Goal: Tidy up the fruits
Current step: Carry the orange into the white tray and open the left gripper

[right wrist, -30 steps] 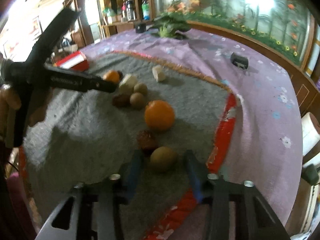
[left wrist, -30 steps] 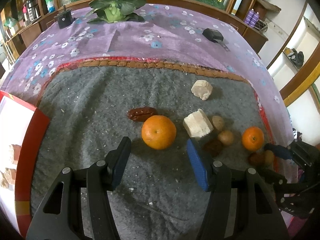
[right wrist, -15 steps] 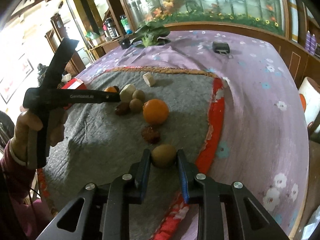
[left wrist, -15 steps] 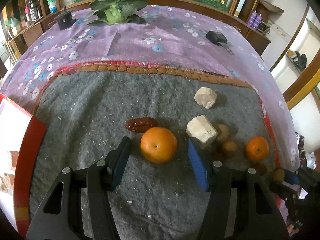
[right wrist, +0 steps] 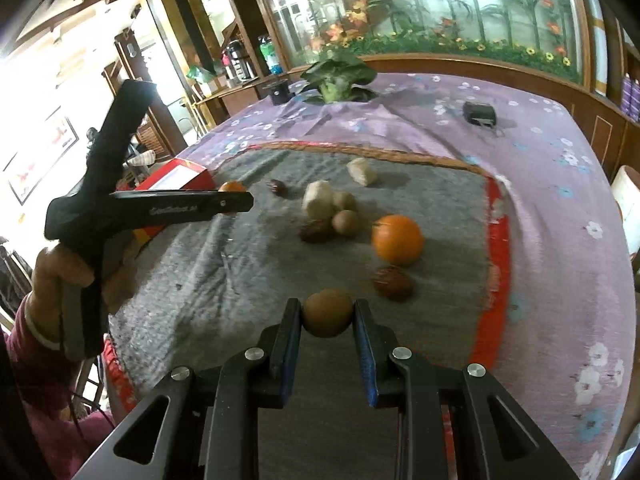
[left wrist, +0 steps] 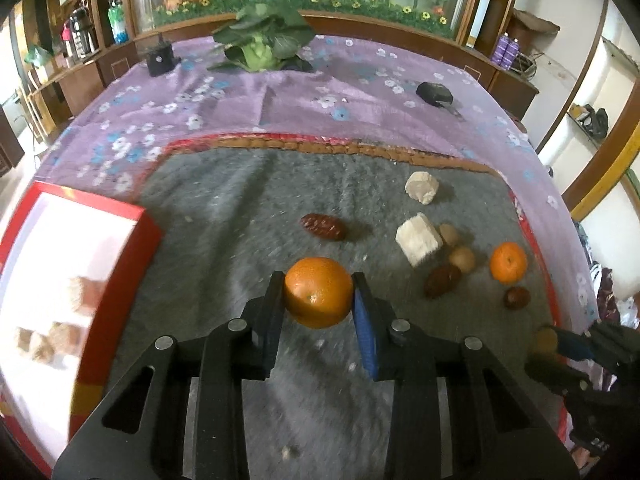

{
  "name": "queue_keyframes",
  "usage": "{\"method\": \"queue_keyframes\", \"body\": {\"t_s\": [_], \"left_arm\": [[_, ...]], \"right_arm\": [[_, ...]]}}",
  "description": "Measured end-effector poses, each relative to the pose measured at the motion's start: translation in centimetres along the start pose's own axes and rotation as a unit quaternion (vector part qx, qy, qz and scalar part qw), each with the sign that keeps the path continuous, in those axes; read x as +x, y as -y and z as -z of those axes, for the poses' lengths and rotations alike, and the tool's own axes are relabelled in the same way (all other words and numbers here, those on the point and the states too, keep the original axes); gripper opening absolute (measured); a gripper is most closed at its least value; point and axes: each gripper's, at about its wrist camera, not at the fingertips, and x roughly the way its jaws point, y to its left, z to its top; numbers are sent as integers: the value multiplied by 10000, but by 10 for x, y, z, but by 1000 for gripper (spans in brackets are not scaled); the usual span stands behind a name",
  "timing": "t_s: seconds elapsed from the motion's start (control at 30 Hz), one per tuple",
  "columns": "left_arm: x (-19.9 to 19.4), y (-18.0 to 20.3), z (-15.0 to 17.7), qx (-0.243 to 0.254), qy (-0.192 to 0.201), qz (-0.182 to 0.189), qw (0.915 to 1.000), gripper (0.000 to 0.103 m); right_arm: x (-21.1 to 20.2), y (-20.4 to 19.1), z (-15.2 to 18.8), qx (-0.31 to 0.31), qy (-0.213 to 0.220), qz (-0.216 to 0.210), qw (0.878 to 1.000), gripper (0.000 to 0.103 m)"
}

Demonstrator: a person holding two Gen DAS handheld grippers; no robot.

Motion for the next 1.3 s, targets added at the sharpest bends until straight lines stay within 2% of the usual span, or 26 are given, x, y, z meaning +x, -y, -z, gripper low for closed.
{"method": "queue_keyframes", "body": {"t_s": [0.37, 0.73, 1.03, 1.3], "left_arm": [[-37, -33, 24, 65, 256, -479, 9985, 31], [-69, -100, 36, -441, 498, -901, 9937, 32], [-85, -157, 52, -992, 430, -1096, 9881, 32], [-76, -181, 66, -1193, 212, -1030, 9873, 32]], "right_arm": [[32, -62, -20, -229, 4, -179, 9996, 25], [69, -124, -53, -618, -43, -598, 9963, 25], [106, -171, -89, -1028, -141, -821, 9912, 25], [154, -195, -129, -1195, -221, -817, 9892, 25]]}}
